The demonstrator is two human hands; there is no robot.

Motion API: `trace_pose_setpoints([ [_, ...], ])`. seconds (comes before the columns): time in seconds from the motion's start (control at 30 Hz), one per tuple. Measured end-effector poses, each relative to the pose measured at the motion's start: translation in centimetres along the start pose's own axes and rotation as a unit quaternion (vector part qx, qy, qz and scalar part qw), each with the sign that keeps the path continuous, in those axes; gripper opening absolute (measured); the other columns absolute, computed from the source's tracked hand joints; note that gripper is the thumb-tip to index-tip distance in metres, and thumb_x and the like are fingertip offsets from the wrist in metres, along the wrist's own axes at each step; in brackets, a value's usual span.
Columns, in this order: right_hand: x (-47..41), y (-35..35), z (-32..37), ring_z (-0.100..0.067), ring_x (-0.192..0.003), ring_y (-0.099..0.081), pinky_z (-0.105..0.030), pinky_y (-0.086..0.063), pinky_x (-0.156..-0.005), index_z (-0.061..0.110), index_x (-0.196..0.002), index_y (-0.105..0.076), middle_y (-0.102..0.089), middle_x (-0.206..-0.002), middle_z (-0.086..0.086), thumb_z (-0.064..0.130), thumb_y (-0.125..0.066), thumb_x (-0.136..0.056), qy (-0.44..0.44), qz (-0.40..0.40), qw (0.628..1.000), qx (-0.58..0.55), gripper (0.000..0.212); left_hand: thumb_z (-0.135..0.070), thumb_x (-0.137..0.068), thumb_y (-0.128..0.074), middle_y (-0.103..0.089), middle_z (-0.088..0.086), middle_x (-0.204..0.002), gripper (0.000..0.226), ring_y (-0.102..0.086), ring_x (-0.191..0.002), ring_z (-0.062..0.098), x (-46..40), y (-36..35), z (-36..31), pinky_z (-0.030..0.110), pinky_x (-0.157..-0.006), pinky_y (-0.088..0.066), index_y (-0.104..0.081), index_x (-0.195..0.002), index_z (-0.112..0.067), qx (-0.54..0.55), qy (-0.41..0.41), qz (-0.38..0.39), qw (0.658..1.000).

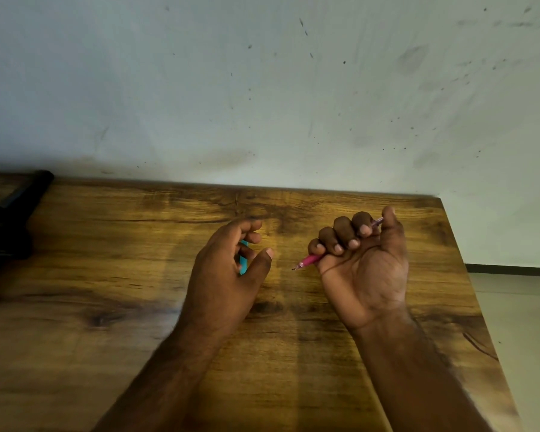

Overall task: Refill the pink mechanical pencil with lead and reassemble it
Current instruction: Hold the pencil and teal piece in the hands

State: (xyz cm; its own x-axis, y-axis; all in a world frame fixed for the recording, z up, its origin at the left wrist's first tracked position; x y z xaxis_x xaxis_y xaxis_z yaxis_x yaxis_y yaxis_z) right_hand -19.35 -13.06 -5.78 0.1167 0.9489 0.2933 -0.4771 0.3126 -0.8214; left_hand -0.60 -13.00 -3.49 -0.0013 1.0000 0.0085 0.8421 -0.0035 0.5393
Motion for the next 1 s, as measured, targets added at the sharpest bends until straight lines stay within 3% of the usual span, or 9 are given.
trace_pose_setpoints([
  [0.2,-0.02,0.06,0.10,-0.015,-0.059,-0.026,-0.035,-0.029,-0.063,0.021,-0.064,-0.043,-0.029,-0.059,0.004,0.050,-0.041,-0.104,0.003,0.000,1.000,0.006,0.049,-0.033,-0.088,-0.072,-0.063,-0.021,-0.109,0.043,-0.062,-0.094,-0.004,0.10,-0.09,0.21,0.007,-0.069,-0.045,-0.059,-0.129,-0.035,0.004,0.006,0.003,1.000],
  [0.4,0.02,0.03,0.06,-0.015,-0.059,-0.026,-0.034,-0.029,-0.064,0.021,-0.065,-0.042,-0.029,-0.059,0.004,0.051,-0.041,-0.103,0.001,0.000,1.000,0.002,0.049,-0.032,-0.088,-0.073,-0.064,-0.020,-0.109,0.042,-0.063,-0.093,-0.001,0.03,-0.12,0.26,0.013,-0.073,-0.047,-0.060,-0.129,-0.034,0.009,0.008,0.000,1.000],
  [0.87,0.11,-0.29,-0.31,-0.014,-0.059,-0.028,-0.034,-0.031,-0.064,0.021,-0.066,-0.044,-0.031,-0.059,0.004,0.055,-0.040,-0.103,-0.013,0.007,1.000,-0.004,0.050,-0.032,-0.089,-0.073,-0.063,-0.021,-0.111,0.042,-0.061,-0.094,-0.004,0.00,0.02,0.15,0.009,-0.070,-0.044,-0.060,-0.129,-0.035,0.000,0.004,-0.003,1.000],
  [1.0,0.11,-0.12,-0.19,-0.015,-0.059,-0.025,-0.035,-0.030,-0.063,0.022,-0.064,-0.041,-0.029,-0.058,0.004,0.048,-0.040,-0.104,-0.011,0.001,1.000,0.011,0.048,-0.033,-0.089,-0.072,-0.062,-0.022,-0.110,0.042,-0.060,-0.095,-0.007,-0.03,-0.01,0.05,0.007,-0.069,-0.044,-0.059,-0.129,-0.036,-0.006,0.002,-0.002,1.000],
])
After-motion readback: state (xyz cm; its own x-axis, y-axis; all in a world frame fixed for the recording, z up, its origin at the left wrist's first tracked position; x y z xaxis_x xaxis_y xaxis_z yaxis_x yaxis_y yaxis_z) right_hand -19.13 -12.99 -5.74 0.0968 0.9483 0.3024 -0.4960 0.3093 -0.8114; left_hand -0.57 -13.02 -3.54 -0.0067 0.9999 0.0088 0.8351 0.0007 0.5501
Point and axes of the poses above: each hand's wrist, its own x-axis away from the middle knuckle, its own y-axis out of the back of the hand, z = x × y, the point moved 10 cm from there along -x, towards the middle knuckle
